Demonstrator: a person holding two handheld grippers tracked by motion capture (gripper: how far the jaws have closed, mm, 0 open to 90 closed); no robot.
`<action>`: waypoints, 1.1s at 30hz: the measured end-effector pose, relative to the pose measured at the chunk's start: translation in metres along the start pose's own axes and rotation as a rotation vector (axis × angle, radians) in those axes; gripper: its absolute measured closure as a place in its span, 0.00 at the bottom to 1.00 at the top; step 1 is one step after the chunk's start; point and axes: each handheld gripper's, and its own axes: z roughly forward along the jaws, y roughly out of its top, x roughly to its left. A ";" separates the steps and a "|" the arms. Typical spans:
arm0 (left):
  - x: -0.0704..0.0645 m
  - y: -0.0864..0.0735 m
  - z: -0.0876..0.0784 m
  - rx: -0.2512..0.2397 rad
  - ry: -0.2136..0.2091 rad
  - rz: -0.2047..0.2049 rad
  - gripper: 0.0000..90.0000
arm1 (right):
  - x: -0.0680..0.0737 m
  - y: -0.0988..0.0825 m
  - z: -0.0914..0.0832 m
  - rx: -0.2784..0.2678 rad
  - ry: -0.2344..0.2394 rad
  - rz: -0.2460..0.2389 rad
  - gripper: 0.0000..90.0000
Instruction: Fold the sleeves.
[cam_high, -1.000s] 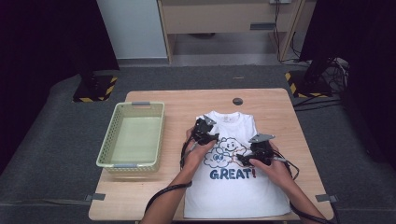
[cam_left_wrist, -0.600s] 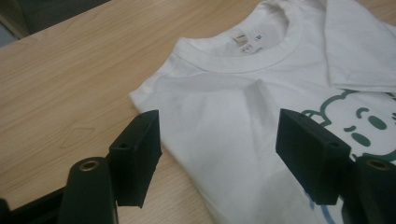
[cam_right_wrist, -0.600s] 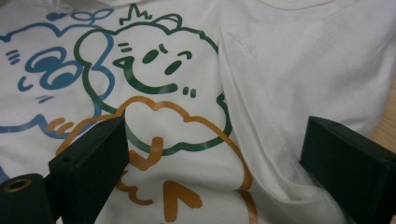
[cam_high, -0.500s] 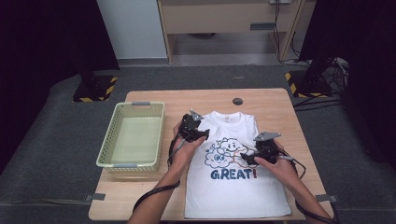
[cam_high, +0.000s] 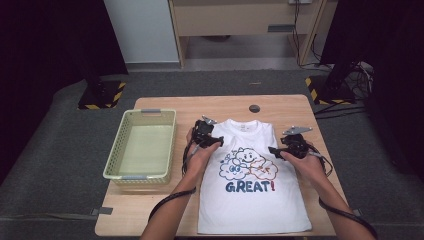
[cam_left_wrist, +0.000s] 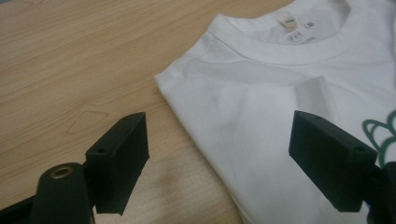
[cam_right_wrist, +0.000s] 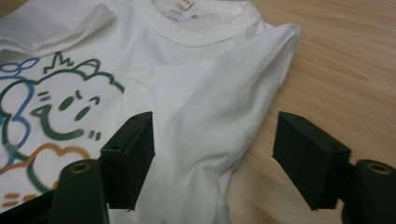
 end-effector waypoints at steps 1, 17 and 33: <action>0.002 0.000 0.003 0.000 -0.001 -0.009 0.22 | -0.003 0.002 0.003 -0.001 0.001 0.009 0.39; 0.018 0.000 0.042 -0.006 -0.019 -0.056 0.25 | -0.033 0.018 0.029 -0.010 -0.030 0.099 0.45; 0.013 0.004 0.042 -0.010 -0.045 -0.009 0.51 | -0.037 0.040 0.063 -0.016 -0.034 0.152 0.42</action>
